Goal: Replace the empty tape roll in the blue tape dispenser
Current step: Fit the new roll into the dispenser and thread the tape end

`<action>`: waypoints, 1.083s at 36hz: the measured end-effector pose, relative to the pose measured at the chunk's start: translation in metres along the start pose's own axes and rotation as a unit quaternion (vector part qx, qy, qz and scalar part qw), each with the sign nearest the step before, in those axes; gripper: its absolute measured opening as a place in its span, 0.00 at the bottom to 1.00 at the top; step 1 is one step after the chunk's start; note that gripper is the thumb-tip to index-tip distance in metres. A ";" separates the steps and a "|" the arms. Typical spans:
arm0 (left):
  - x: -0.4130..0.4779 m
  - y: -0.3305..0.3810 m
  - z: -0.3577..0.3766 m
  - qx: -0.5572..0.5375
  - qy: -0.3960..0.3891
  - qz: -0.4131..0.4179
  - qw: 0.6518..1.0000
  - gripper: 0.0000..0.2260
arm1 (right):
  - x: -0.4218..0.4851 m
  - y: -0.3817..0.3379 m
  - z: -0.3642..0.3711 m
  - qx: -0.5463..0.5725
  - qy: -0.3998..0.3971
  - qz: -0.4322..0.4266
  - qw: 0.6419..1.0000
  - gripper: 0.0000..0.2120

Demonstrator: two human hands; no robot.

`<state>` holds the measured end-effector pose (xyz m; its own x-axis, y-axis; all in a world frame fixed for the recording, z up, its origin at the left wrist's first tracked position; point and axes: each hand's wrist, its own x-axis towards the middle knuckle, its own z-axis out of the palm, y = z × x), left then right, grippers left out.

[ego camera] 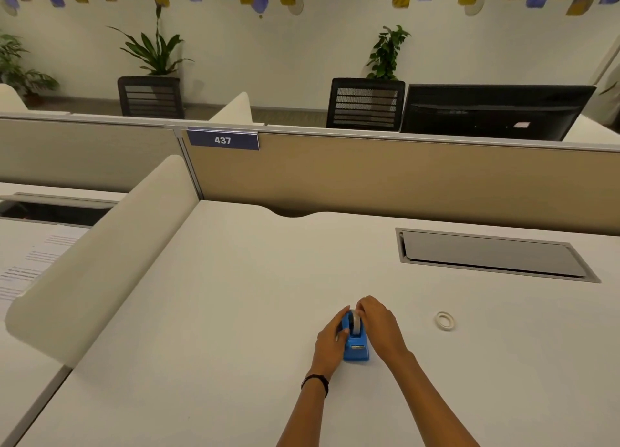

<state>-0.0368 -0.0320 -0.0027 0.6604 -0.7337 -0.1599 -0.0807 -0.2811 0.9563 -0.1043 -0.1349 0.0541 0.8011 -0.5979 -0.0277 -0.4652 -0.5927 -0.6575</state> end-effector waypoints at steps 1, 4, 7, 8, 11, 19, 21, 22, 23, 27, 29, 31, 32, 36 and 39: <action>0.000 -0.002 0.000 -0.007 0.007 -0.006 1.000 0.19 | -0.001 0.000 -0.001 -0.005 -0.003 -0.002 1.000 0.05; 0.000 -0.007 0.000 -0.016 0.025 -0.023 0.999 0.19 | -0.003 -0.001 0.000 -0.002 -0.005 0.003 1.000 0.07; 0.000 -0.004 0.002 -0.009 0.026 -0.021 0.999 0.19 | -0.005 -0.001 0.001 0.038 -0.002 0.019 0.999 0.07; 0.001 -0.003 0.002 -0.002 0.026 -0.019 0.999 0.20 | -0.005 -0.001 0.002 0.047 -0.002 0.025 0.999 0.07; 0.002 -0.002 0.002 0.021 0.029 -0.012 0.999 0.20 | -0.005 -0.001 0.003 0.059 -0.004 0.042 0.997 0.07; 0.009 -0.004 0.000 0.056 0.010 -0.010 0.998 0.19 | -0.005 0.001 0.005 0.065 0.008 0.045 0.997 0.07; 0.012 -0.002 -0.001 0.058 -0.001 -0.008 0.998 0.20 | -0.006 0.001 0.006 0.075 0.023 0.048 0.996 0.07; 0.013 -0.001 -0.001 0.058 -0.006 -0.010 0.998 0.20 | -0.007 0.001 0.006 0.065 0.029 0.041 0.997 0.07; 0.014 0.000 -0.001 0.060 -0.009 -0.012 0.998 0.20 | -0.007 0.001 0.005 0.047 0.031 0.030 0.998 0.07; 0.016 0.002 -0.003 0.061 -0.017 -0.022 0.998 0.19 | -0.006 0.000 0.006 0.022 0.028 0.029 0.999 0.05; 0.016 0.003 -0.004 0.057 -0.019 -0.022 0.998 0.19 | -0.005 0.000 0.007 0.036 0.024 0.047 0.998 0.05; 0.015 0.003 -0.004 0.049 -0.017 -0.024 0.998 0.19 | -0.006 -0.002 0.008 0.070 0.024 0.073 0.995 0.06; 0.014 0.003 -0.004 0.047 -0.015 -0.026 0.998 0.19 | -0.006 -0.003 0.008 0.094 0.023 0.089 0.991 0.07; 0.014 0.008 -0.003 0.048 -0.009 -0.031 0.998 0.19 | -0.008 -0.007 0.007 0.159 0.019 0.124 0.979 0.08; 0.015 0.010 -0.004 0.052 0.000 -0.032 0.998 0.19 | -0.011 -0.009 0.006 0.176 0.017 0.121 0.977 0.09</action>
<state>-0.0250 -0.0438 0.0055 0.6664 -0.7124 -0.2202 -0.1156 -0.3904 0.9134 -0.1065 -0.1195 0.0556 0.6684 -0.7181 -0.1936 -0.4767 -0.2139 -0.8527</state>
